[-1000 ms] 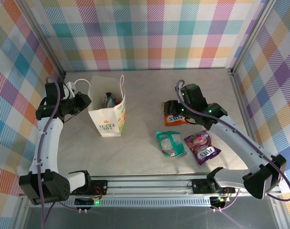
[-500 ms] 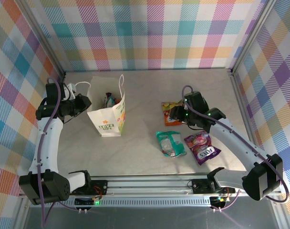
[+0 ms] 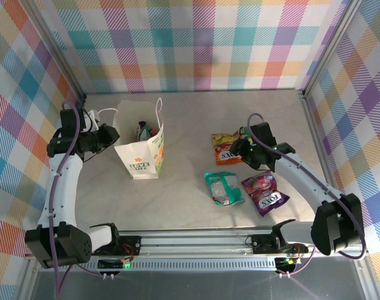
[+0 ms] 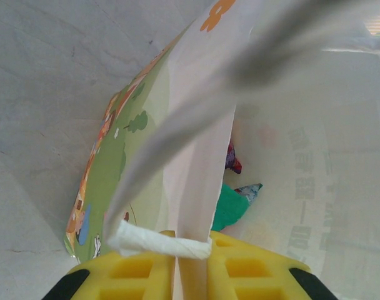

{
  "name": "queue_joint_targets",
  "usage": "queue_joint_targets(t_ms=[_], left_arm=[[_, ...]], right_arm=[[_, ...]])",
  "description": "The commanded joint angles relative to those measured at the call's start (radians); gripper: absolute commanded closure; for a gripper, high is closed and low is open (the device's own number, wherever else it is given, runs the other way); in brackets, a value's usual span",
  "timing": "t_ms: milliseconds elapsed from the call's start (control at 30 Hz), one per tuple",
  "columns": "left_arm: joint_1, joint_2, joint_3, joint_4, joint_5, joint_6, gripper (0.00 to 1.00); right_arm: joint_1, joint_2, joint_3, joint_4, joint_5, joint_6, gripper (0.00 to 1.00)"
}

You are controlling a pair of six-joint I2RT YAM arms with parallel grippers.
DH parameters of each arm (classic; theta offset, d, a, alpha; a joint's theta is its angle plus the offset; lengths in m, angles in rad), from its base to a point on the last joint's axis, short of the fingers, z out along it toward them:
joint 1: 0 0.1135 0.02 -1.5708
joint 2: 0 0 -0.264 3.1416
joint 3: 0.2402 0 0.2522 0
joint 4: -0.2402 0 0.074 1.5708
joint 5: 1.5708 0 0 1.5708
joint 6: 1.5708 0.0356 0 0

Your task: Place the snacks into the paper bag

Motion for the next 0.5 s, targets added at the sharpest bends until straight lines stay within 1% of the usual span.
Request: queue_joint_targets(t_ms=[0, 300, 467], left_arm=[[-0.004, 0.008, 0.012, -0.034, -0.008, 0.019, 0.82], [-0.004, 0.029, 0.013, -0.036, -0.009, 0.028, 0.82], [-0.004, 0.034, 0.016, -0.036, -0.015, 0.030, 0.82]], right_arm=[[-0.038, 0.023, -0.029, 0.074, -0.063, 0.054, 0.31], [-0.148, 0.105, -0.058, 0.172, -0.137, 0.077, 0.25], [-0.190, 0.141, -0.076, 0.241, -0.143, 0.101, 0.22]])
